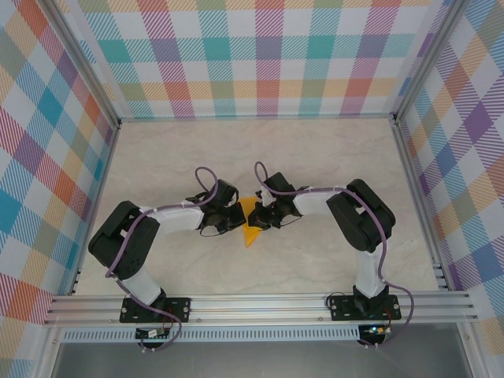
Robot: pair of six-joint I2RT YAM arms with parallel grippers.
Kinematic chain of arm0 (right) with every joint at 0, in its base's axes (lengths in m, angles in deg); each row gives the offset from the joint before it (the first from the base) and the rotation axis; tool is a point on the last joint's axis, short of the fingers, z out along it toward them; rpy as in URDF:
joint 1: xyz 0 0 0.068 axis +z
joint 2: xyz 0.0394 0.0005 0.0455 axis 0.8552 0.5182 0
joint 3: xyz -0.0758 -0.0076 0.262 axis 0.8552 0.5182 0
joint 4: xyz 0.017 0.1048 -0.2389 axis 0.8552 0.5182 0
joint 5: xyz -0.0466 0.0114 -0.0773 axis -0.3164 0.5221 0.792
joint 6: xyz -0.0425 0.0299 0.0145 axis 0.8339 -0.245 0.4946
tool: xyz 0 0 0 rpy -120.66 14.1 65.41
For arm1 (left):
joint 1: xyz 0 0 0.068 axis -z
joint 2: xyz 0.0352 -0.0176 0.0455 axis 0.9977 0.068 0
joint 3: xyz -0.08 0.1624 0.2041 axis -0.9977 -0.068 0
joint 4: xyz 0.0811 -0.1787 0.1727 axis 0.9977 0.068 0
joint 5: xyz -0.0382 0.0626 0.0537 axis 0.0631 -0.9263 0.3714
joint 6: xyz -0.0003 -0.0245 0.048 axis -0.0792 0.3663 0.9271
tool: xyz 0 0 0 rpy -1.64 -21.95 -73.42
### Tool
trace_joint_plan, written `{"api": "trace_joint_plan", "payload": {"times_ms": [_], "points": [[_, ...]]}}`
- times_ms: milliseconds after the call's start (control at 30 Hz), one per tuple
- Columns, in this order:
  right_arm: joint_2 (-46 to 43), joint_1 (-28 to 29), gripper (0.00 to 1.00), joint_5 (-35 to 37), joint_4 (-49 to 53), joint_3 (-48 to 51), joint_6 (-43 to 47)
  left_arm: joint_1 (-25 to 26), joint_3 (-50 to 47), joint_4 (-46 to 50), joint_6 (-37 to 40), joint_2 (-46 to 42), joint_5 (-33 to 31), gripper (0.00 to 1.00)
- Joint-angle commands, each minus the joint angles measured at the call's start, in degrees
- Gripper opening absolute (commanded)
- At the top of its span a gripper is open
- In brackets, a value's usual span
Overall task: Fold a paper plane with a square sheet of paper (pick it up from the middle)
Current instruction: Third fold the triangle at the center of the table.
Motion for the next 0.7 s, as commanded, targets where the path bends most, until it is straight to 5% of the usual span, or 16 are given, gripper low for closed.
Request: {"api": "trace_joint_plan", "payload": {"times_ms": [0,233,667], "points": [[2.56,0.04,0.0,2.35,3.29,0.44,0.49,0.35,-0.3,-1.78,-0.81,0.47,1.28,0.0],[2.65,0.04,0.0,2.37,3.2,0.52,0.49,0.31,-0.44,1.26,0.09,-3.02,-2.15,0.0],[3.0,0.02,0.0,2.47,3.03,0.62,-0.03,0.34,-2.37,-3.03,-2.75,-1.25,1.62,0.0]]}}
